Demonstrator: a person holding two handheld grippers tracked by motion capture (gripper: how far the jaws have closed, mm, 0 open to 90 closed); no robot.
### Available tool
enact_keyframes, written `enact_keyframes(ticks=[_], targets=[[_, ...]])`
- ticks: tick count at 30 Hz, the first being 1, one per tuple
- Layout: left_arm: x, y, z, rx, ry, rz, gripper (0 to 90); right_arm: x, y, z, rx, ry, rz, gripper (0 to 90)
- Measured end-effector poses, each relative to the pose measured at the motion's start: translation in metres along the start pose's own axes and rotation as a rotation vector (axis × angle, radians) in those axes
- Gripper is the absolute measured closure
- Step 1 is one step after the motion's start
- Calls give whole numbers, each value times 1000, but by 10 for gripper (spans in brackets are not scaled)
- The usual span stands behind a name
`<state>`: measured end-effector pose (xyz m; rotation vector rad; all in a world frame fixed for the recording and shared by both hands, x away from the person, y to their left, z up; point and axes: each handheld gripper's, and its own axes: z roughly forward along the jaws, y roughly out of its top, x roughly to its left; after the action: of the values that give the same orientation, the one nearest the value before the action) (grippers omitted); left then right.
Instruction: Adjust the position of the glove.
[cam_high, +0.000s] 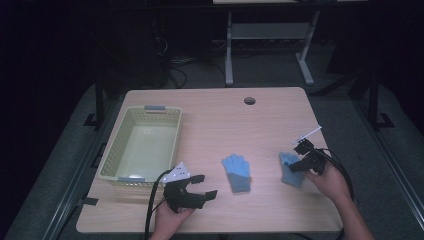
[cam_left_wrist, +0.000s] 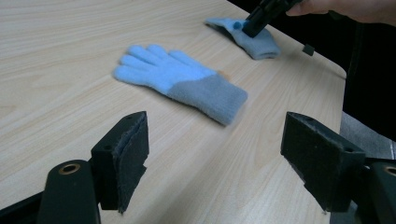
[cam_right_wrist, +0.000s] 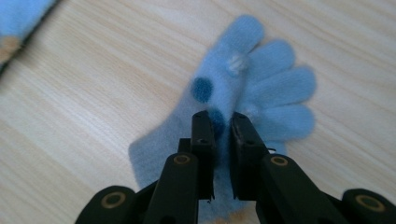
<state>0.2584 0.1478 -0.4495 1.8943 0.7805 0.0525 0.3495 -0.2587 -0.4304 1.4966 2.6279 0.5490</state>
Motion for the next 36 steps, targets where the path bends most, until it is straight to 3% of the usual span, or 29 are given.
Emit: enact_keyframes(ticks=[5, 15, 24, 36], targets=[[1, 0, 0, 4, 0, -5, 231, 5, 2, -16, -44, -16, -29, 816], [1, -1, 0, -1, 1, -5, 231, 19, 14, -32, -68, -27, -85, 816], [1, 0, -1, -4, 1, -6, 231, 37, 30, -46, -96, -13, -148, 816], [1, 0, -1, -4, -2, -2, 231, 59, 46, -49, -105, 27, -221, 816]])
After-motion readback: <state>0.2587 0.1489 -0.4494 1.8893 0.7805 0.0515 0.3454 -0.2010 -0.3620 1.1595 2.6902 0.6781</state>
